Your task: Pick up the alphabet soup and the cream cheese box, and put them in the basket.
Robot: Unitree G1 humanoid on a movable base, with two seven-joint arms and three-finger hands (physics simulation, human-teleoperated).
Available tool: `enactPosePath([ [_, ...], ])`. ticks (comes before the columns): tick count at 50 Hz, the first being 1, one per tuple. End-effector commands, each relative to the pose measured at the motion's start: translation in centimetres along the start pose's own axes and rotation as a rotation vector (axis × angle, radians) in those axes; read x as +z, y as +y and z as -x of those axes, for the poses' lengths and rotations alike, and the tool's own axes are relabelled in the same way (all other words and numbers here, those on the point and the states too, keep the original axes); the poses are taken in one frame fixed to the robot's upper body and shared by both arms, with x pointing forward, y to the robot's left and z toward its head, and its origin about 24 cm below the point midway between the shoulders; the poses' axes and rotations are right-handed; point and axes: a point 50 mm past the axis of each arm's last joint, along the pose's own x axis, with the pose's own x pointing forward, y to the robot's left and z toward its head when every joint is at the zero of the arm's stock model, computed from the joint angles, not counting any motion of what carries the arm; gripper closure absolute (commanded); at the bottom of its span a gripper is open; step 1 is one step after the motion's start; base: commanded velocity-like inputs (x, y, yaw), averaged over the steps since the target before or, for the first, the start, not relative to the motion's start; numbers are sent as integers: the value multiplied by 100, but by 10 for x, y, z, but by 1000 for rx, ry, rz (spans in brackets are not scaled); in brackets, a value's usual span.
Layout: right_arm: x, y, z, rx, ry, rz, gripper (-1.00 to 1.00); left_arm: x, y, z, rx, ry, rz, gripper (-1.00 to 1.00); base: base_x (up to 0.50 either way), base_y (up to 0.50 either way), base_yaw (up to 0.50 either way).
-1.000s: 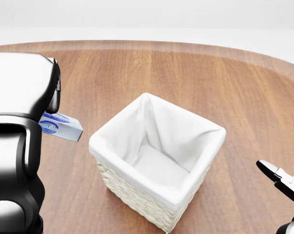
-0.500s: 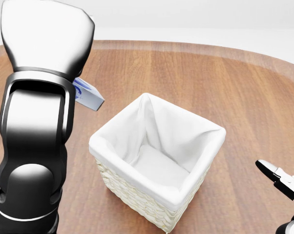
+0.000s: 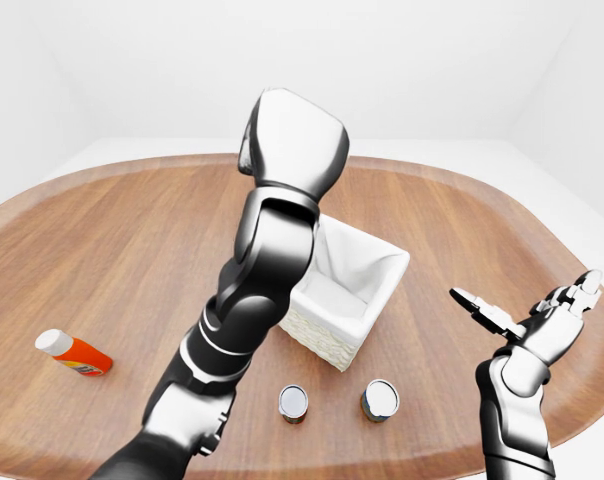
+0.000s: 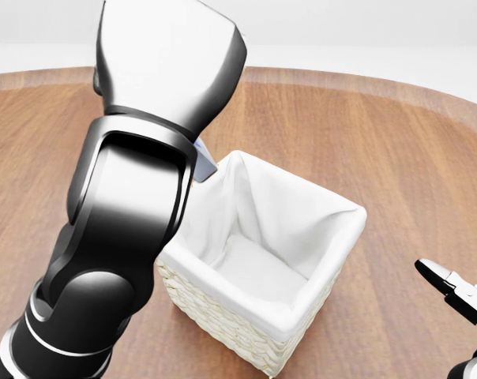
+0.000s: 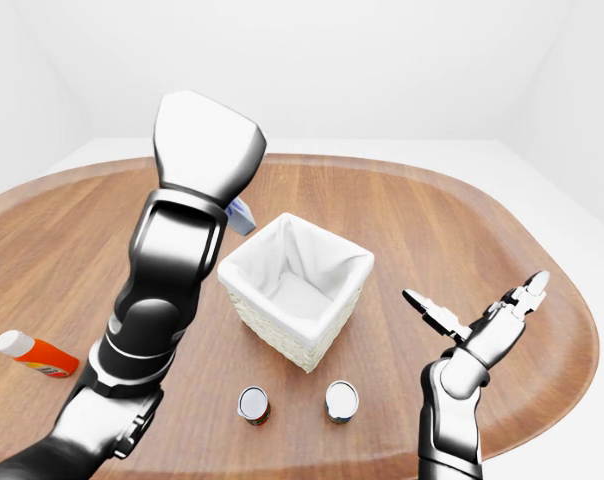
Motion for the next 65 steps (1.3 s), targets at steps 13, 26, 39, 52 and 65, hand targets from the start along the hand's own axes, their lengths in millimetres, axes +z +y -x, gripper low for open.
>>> enactPosePath([
  [13,0,0,0,1,1,1,-100,48,-12,14,-46,-177,-43,100,0,0,0],
  [26,1,0,0,0,-2,-2,-100,68,-17,13,-56,-254,-118,100,0,0,0],
  [39,-2,0,0,-1,11,2,-100,90,-32,12,-100,-312,-81,100,0,0,0],
  [52,-1,0,0,-1,5,-1,-100,106,-40,19,-109,-362,-62,100,0,0,0],
  [65,-1,0,0,0,5,-1,-100,118,-52,21,-124,-391,-31,100,0,0,0],
])
